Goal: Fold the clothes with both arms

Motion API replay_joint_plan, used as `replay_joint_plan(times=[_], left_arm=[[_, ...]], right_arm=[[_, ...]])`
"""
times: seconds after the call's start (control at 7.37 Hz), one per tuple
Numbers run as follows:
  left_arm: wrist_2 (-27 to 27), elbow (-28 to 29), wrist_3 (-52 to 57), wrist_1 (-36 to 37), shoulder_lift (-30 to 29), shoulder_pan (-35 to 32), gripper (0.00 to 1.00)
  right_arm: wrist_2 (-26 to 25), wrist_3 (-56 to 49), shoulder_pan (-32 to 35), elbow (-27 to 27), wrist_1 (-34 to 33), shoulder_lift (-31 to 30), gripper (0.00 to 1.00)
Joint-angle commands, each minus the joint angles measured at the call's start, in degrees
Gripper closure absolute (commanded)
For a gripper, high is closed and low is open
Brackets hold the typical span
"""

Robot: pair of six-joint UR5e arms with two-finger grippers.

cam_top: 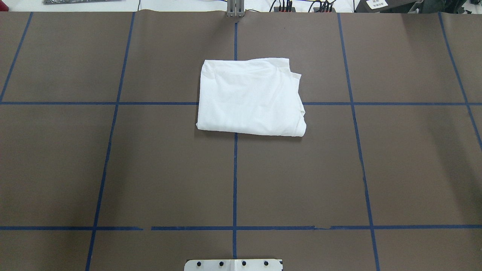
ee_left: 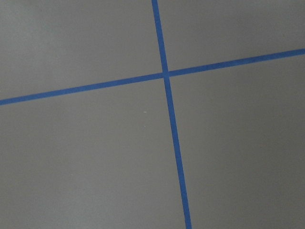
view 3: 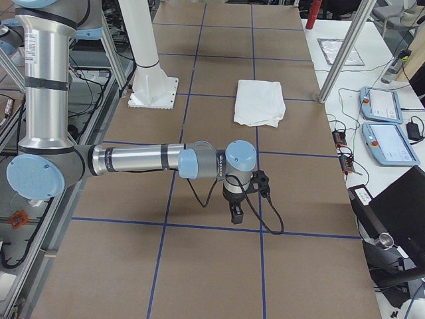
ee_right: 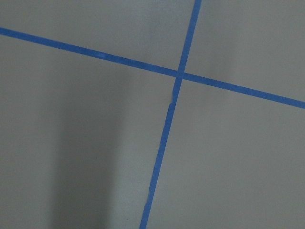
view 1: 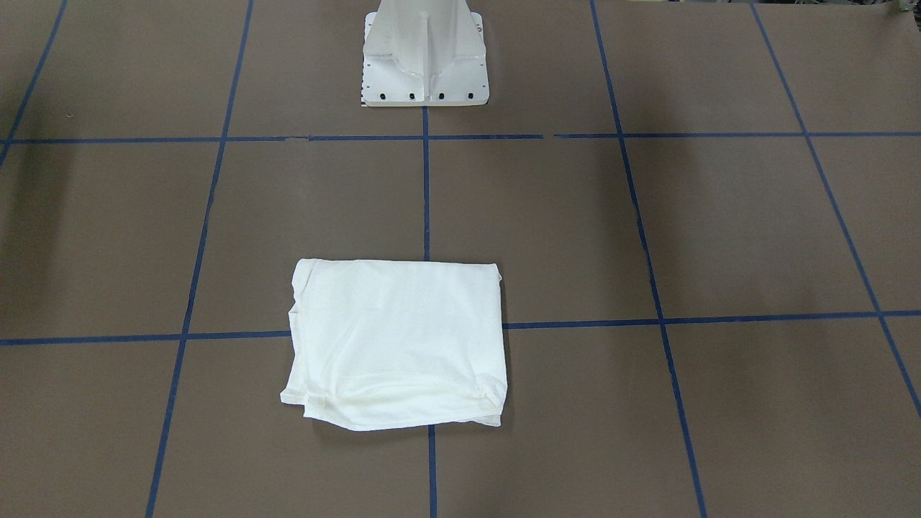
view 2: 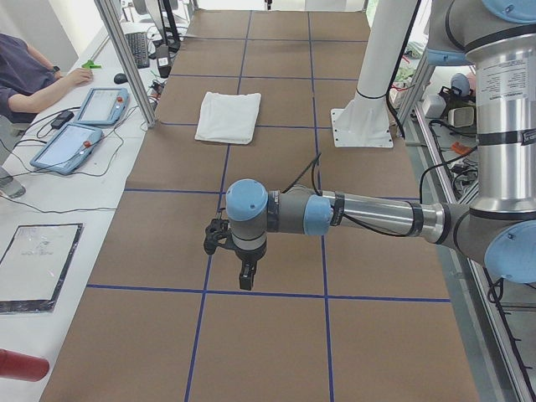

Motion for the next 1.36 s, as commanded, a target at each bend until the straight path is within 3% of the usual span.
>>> replay_joint_plan(times=[0.0, 1.22], left_arm=[[-0.1, 0.3, -0.4, 0.5, -0.2, 0.0, 0.0], [0.2, -0.6, -0.1, 0.1, 0.3, 0.0, 0.0]], right_arm=[[0.0, 0.0, 0.1, 0.2, 0.1, -1.0, 0.0], [-0.1, 0.0, 2.8, 0.5, 0.4, -2.4, 0.0]])
